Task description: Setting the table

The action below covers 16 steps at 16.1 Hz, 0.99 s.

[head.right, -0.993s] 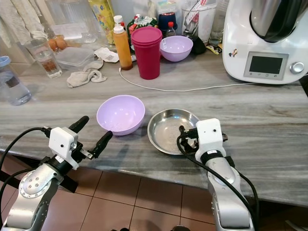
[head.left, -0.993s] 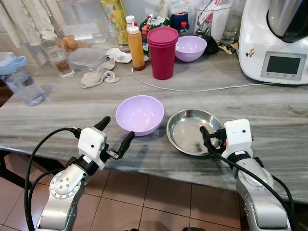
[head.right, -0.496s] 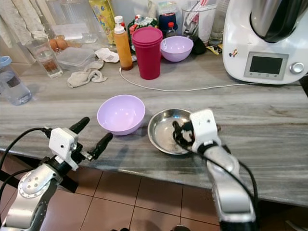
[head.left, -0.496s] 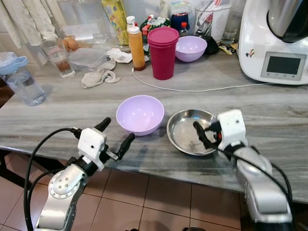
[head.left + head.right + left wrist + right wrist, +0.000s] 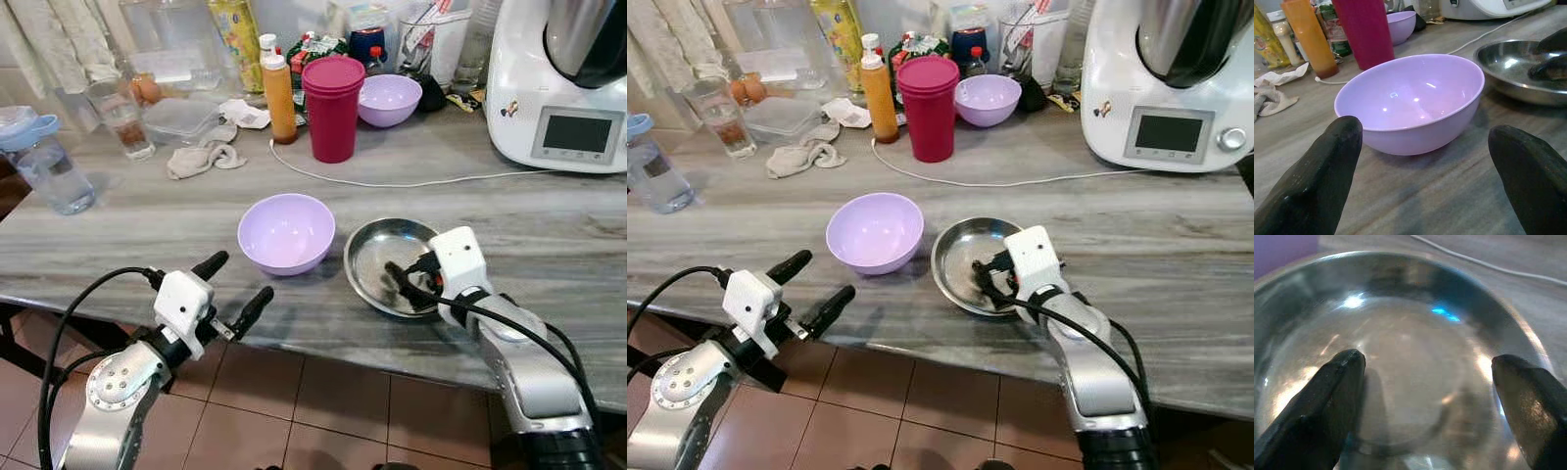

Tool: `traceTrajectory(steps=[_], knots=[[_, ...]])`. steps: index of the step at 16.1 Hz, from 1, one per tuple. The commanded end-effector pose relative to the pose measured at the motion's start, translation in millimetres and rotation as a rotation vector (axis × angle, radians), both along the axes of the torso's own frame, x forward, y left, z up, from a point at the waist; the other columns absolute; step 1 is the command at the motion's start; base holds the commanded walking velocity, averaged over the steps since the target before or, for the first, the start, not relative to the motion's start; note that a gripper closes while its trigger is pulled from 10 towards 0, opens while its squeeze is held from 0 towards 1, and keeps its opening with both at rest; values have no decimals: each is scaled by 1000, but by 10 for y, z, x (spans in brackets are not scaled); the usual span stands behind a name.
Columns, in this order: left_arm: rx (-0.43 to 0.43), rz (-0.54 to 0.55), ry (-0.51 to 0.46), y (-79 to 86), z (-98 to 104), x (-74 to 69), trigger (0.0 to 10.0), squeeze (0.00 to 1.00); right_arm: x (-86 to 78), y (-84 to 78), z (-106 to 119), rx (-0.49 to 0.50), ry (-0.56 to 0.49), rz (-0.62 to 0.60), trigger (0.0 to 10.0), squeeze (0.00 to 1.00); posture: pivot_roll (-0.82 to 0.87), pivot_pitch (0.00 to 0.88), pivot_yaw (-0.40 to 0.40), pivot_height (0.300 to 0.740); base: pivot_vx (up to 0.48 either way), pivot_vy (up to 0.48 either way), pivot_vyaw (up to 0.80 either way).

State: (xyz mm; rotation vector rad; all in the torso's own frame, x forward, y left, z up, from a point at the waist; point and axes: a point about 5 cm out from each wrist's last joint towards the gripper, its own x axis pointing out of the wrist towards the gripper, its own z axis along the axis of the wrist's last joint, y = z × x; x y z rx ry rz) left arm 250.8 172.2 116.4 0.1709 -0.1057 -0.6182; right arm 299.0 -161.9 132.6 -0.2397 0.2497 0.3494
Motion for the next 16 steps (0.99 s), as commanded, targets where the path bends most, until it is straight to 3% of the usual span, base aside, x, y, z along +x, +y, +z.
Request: traceTrajectory(steps=[1, 16], knots=[[15, -1, 27, 48, -54, -29, 10000, 0, 5, 40, -23, 14, 19, 22, 10000, 282, -253, 93, 93, 740, 0, 0, 0], [16, -23, 33, -1, -83, -7, 10000, 0, 105, 518, -21, 147, 79, 209, 10000, 86, -247, 90, 87, 740, 0, 0, 0]])
